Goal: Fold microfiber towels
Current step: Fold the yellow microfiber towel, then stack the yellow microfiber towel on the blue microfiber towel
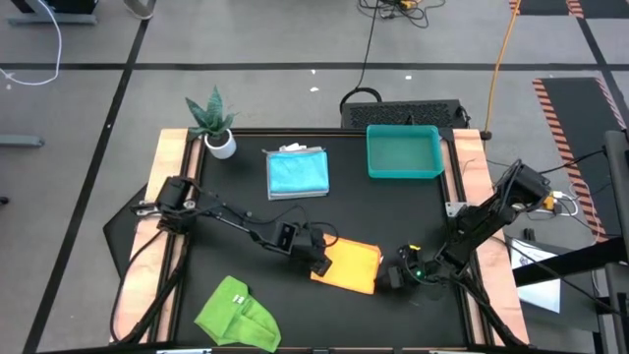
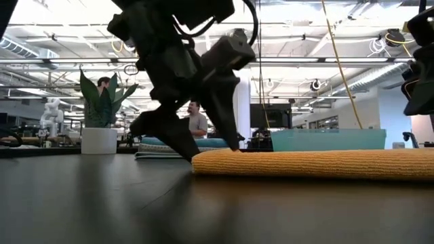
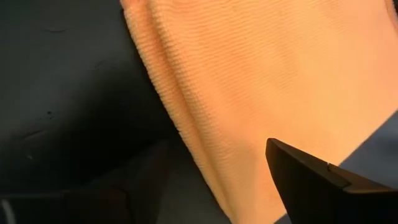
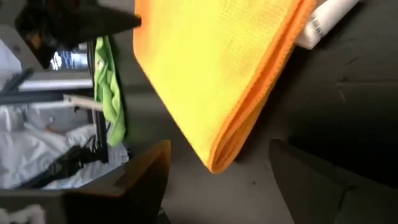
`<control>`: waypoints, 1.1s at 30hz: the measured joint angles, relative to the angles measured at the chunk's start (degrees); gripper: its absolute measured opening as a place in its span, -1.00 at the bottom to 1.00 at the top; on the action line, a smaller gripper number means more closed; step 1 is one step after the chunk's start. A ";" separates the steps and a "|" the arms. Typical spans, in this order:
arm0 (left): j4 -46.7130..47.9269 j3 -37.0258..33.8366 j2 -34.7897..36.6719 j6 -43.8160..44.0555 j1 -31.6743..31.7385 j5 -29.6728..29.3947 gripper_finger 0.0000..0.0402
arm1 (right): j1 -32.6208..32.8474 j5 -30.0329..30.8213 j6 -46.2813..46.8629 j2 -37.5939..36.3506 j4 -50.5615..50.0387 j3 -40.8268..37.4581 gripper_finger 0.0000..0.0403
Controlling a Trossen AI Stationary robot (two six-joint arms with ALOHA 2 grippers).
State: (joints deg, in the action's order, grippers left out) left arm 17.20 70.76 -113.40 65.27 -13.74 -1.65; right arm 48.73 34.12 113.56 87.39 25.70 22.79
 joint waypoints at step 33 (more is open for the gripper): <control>-1.42 -0.04 -0.77 -2.25 1.51 -0.05 0.05 | -10.81 -13.35 -3.74 -4.74 -10.68 -0.13 -0.01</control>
State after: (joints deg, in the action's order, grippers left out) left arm 15.78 70.72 -114.17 63.02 -12.23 -1.70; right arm 37.91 20.77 109.82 82.65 15.01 22.65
